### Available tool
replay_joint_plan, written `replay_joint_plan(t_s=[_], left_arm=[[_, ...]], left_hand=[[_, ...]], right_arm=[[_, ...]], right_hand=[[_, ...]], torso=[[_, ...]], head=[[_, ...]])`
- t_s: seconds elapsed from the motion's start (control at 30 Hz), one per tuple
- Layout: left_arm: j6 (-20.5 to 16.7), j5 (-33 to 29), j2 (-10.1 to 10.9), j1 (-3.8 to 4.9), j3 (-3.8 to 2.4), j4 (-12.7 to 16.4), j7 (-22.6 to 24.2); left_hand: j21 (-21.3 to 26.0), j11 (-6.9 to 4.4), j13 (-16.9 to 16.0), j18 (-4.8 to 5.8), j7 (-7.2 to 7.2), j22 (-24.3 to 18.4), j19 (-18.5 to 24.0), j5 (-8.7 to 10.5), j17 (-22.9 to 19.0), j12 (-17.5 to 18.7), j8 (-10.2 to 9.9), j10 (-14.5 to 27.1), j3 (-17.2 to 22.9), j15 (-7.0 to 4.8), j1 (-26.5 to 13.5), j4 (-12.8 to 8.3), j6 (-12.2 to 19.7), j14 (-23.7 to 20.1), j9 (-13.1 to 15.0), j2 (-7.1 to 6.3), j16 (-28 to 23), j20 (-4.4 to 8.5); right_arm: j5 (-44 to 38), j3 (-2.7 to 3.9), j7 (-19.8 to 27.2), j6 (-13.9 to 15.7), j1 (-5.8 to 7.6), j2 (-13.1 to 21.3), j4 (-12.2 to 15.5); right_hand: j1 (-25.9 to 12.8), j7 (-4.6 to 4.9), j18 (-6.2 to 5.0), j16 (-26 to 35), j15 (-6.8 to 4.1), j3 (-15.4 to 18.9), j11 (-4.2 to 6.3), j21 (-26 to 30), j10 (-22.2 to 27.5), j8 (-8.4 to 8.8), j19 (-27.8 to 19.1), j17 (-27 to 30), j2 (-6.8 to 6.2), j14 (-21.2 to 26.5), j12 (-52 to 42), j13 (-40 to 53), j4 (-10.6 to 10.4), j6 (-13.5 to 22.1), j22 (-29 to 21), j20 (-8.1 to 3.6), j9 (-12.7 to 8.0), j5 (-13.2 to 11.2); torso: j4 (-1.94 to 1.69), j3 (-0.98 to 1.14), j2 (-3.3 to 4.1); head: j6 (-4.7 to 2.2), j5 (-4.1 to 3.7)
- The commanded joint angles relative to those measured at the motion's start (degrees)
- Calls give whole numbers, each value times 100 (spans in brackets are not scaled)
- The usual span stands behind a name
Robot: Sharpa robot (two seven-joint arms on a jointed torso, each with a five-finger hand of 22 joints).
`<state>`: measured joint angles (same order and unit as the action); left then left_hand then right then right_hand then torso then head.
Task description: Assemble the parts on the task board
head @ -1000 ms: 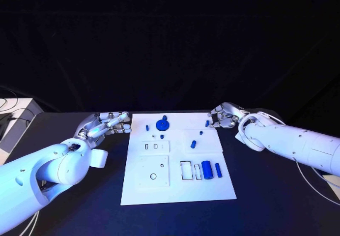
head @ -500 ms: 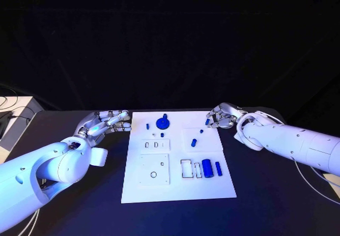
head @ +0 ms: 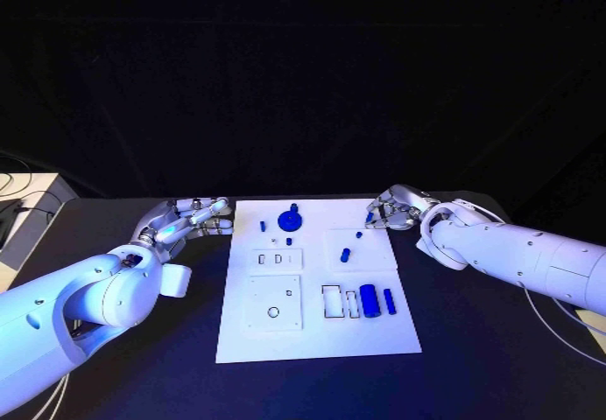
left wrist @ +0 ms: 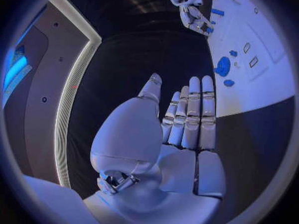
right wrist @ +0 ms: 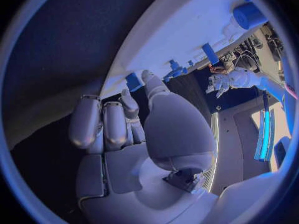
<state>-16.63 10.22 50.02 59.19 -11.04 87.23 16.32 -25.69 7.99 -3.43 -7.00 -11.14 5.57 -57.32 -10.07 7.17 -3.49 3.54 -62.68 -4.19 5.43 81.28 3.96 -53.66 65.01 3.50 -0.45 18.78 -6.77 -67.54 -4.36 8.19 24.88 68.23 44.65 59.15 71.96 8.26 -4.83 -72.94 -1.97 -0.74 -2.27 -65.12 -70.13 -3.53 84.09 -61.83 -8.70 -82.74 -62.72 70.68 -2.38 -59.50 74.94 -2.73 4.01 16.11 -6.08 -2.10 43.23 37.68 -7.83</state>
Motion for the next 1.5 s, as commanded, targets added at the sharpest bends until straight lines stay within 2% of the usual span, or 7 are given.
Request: replay_joint_plan(t_s=[0.03,0.17,0.4,0.6,0.9,1.23,1.5], left_arm=[[100,23,-6,0,-4,6,35],[106,23,-6,0,-4,4,31],[111,23,-3,0,-4,4,24],[115,23,1,0,-4,6,21],[113,23,8,0,-4,7,17],[104,23,14,0,-4,7,0],[99,23,17,0,-4,1,-8]], left_hand=[[-20,23,-1,60,13,-8,9,19,-6,-10,-3,12,-29,-16,30,-7,35,8,3,13,12,27],[-20,25,-1,59,13,-8,8,21,-6,-12,-3,22,-30,-16,27,-6,42,8,3,12,12,26],[-20,31,-1,56,13,-8,8,20,-6,-13,-3,52,-30,-13,27,-10,70,7,3,8,12,24],[-19,32,0,56,12,-8,9,17,-6,-13,-4,57,-28,-12,27,-11,78,7,2,8,12,23],[-18,35,0,55,12,-9,10,20,-6,-12,-5,74,-25,-11,25,-10,93,6,1,10,11,21],[-20,37,0,52,11,-8,8,17,-6,-12,-5,85,-19,-10,28,-12,104,7,1,14,12,21],[-20,41,0,51,7,-8,9,17,-7,-11,-7,100,-17,-9,30,-14,133,6,0,11,11,19]], right_arm=[[-223,-7,-409,293,-22,-1,68],[-331,-7,-604,400,-27,2,125],[-493,-7,-775,441,-38,15,223],[-651,-7,-911,495,-47,21,276],[-748,-7,-968,576,-55,21,297],[-744,-7,-872,608,-59,18,328],[-723,-6,-802,617,-60,6,363]], right_hand=[[-141,-38,-75,2,-25,33,21,5,-6,-42,291,-8,-158,-32,-1,7,-367,-26,878,-11,10,-77],[-237,-51,-75,-1,-20,102,28,12,-3,-42,299,-13,-260,-35,12,7,-664,-38,880,-16,12,-130],[-264,-58,-75,4,-23,138,31,22,4,-51,298,-13,-305,-34,24,3,-782,-55,878,-17,16,-150],[-226,-130,-62,-6,-54,104,77,-16,-41,-128,308,-31,-274,-39,-20,36,-795,-237,888,-40,42,-146],[-179,-187,-26,-2,-99,-205,127,-54,-102,-212,309,-60,-25,-47,-23,79,-383,-402,896,-97,65,-48],[-216,-199,-13,4,-114,-190,142,-87,-149,-197,306,-88,270,-52,-31,136,89,-479,903,-111,55,284],[-243,-213,-6,4,-121,-170,157,-105,-185,-173,305,-110,419,-56,-43,176,273,-525,906,-118,47,350]], torso=[[0,-1,1],[-2,-2,4],[4,-3,3],[-4,-4,3],[-2,-5,5],[-3,-3,5],[0,-5,5]], head=[[-9,-4],[-3,-7],[-2,-1],[7,-21],[17,-12],[20,-8],[28,-7]])
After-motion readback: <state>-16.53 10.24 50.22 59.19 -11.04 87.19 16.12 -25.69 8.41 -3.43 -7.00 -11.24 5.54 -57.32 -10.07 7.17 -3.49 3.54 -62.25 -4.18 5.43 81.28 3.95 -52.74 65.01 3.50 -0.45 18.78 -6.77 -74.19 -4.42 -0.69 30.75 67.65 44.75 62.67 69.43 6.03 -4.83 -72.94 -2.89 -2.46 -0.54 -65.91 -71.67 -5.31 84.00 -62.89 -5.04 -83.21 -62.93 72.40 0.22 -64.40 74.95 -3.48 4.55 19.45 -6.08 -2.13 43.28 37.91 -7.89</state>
